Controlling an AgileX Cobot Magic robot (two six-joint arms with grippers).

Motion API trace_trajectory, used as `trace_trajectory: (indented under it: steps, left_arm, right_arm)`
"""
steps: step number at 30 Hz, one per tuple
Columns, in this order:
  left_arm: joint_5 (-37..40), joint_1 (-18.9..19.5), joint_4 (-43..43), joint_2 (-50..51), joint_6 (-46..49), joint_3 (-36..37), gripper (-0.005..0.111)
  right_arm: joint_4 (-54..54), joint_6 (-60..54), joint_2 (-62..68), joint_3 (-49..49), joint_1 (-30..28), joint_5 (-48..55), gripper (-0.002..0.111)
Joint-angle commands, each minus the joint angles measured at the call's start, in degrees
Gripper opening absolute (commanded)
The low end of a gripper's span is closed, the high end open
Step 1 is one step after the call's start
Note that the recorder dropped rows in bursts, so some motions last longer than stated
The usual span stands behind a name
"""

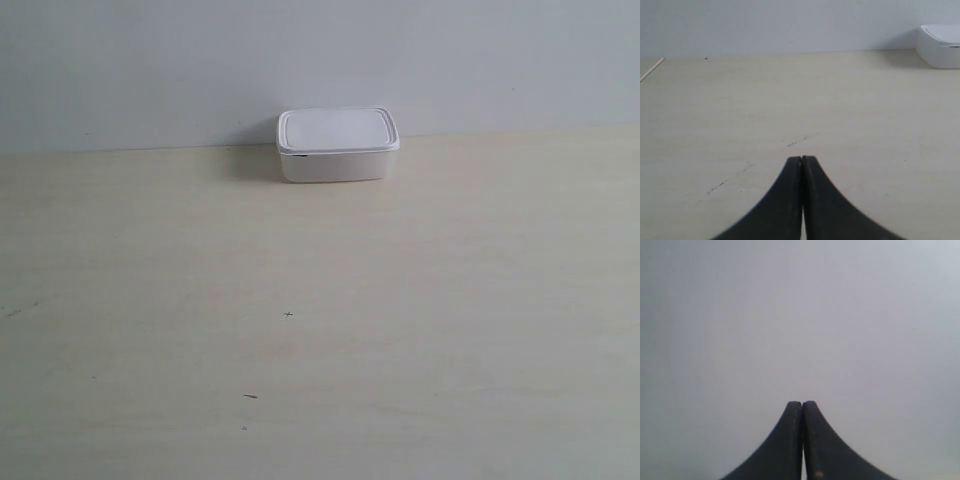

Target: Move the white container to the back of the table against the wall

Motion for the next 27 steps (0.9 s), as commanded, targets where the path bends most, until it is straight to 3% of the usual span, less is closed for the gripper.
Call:
trace_trajectory:
  steps: [1,6,14,27]
  left_arm:
    - [-0.2,0.1,0.1,-0.3,0.2,0.0,0.0]
    - [-0.1,0.1,0.1,-0.3,0.2,0.0,0.0]
    - [-0.1,0.1,0.1,-0.3,0.2,0.0,0.0]
    - [-0.1,0.1,0.1,-0.3,0.2,0.0,0.0]
  right_arm:
    - [2.1,-3.9,-0.3,0.3,-0.3,7.9,0.0]
    - [7.6,-5.7,-0.3,0.3,-0.3,20.0,0.0]
    - [30.0,-34.2,-0.3,0.3,-0.3,34.2,0.0]
    - [31.4,-38.0,-0.3,0.3,-0.3,35.3,0.0]
